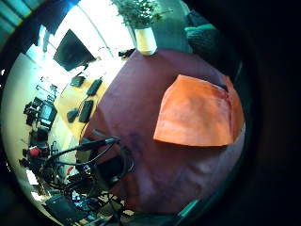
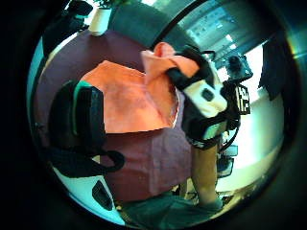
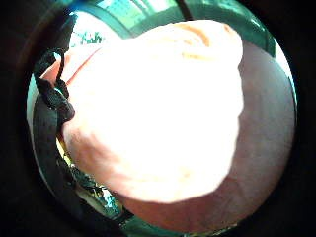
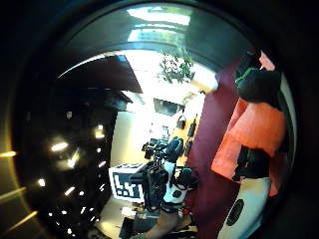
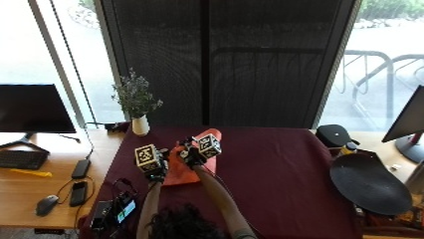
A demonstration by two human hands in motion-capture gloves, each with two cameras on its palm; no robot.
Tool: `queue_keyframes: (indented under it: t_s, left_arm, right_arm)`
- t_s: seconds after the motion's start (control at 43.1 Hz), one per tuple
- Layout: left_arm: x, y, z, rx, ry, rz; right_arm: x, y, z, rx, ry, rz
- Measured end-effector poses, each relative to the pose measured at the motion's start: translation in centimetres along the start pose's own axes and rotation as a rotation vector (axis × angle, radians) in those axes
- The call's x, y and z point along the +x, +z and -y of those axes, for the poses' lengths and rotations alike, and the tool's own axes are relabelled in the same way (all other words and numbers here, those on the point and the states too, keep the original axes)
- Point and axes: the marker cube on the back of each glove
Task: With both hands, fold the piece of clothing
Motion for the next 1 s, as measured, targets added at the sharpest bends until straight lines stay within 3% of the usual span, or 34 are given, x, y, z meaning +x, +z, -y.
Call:
queue_keyframes:
  t_s: [0.093,0.279,0.488,0.557,0.72,0.813,0.906,0.999]
  left_arm:
    - [-0.5,1.1,-2.4,-0.157,-0.032,-0.082]
    - [-2.8,2.2,-3.1,-0.191,-0.084,-0.095]
    - [-2.5,3.0,-3.0,-0.175,-0.078,-0.111]
    - [-2.0,2.9,-3.1,-0.169,-0.072,-0.118]
    - [-0.7,2.7,-3.6,-0.203,-0.04,-0.133]
    - [-0.1,2.5,-3.8,-0.212,-0.023,-0.127]
    - [0.9,2.3,-3.8,-0.207,0.019,-0.124]
    - [2.1,1.7,-3.9,-0.202,0.065,-0.139]
  right_arm:
    - [1.1,3.6,-0.5,-0.087,0.008,-0.055]
    - [1.6,7.5,-2.6,-0.226,0.061,-0.266]
    - [1.4,8.1,-3.2,-0.401,-0.214,-0.26]
    - [1.4,7.1,-3.7,-0.42,-0.221,-0.309]
    - [-0.1,3.0,-7.5,-0.464,-0.018,-0.491]
    - [0.1,0.0,-7.8,-0.403,-0.044,-0.644]
    - [2.5,-5.6,-7.1,-0.312,-0.054,-0.954]
    - [3.9,-8.2,-5.4,-0.174,-0.096,-0.977]
